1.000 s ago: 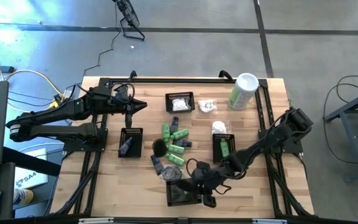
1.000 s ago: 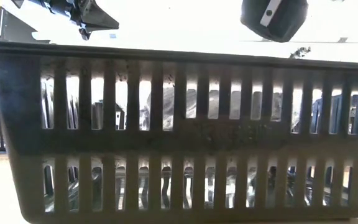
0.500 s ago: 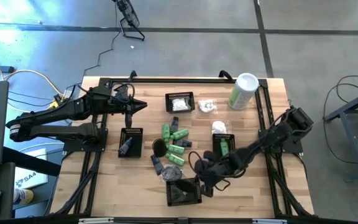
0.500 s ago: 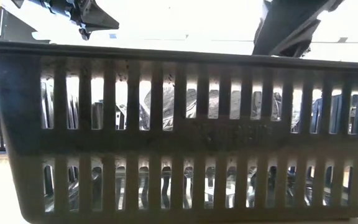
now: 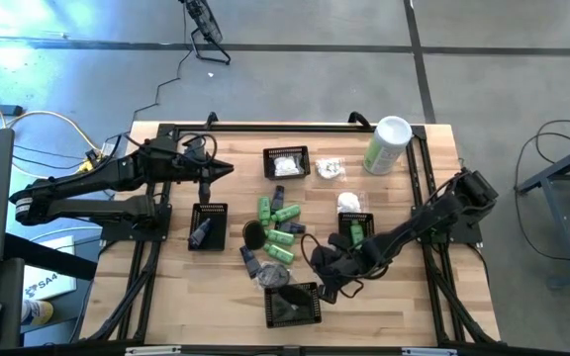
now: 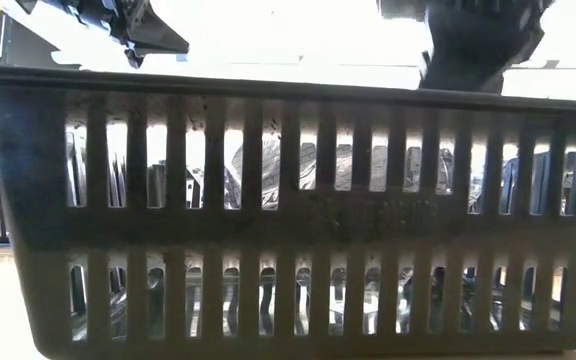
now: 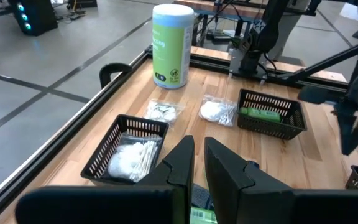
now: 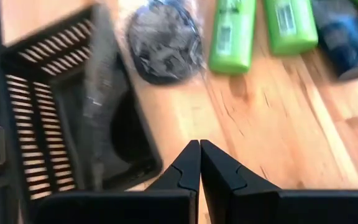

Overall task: Pick & Place Travel size toiletries
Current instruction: Put the green bottle into the middle right black bin

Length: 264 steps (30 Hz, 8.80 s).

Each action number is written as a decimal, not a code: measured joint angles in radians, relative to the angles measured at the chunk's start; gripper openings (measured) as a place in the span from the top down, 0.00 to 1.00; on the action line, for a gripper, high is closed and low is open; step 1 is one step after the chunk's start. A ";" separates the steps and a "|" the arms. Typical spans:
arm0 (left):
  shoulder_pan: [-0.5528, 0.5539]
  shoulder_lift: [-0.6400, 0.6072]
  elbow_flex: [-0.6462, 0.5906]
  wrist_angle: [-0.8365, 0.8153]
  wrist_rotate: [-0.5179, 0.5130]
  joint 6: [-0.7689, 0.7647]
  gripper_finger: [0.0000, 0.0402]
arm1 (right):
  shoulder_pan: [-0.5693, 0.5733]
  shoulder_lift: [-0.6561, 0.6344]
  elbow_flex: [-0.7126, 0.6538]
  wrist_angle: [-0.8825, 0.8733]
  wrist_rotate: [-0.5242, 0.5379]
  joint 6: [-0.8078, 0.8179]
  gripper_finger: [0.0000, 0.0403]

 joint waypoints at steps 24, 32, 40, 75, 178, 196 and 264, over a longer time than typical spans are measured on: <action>0.000 0.000 0.000 -0.011 -0.002 0.000 0.92 | -0.005 0.001 -0.106 0.133 -0.022 0.033 0.99; 0.000 0.000 0.000 -0.011 0.002 0.000 0.92 | -0.003 0.001 -0.160 0.259 0.019 0.029 0.99; 0.000 0.000 0.000 -0.011 0.001 0.000 0.92 | 0.003 0.001 -0.175 0.290 -0.007 0.035 0.99; 0.000 0.000 0.000 -0.019 -0.003 0.001 0.92 | -0.041 -0.070 -0.172 0.298 0.078 -0.099 0.99; 0.000 0.000 0.000 -0.010 0.000 0.039 0.92 | -0.543 -0.153 0.015 0.318 -0.070 -0.911 0.99; 0.000 0.000 0.000 -0.010 -0.003 0.038 0.92 | -0.613 0.069 0.051 0.302 -0.370 -0.871 0.88; 0.000 0.000 0.000 -0.039 -0.003 0.031 0.92 | -0.632 0.277 0.049 0.273 -0.368 -0.910 0.41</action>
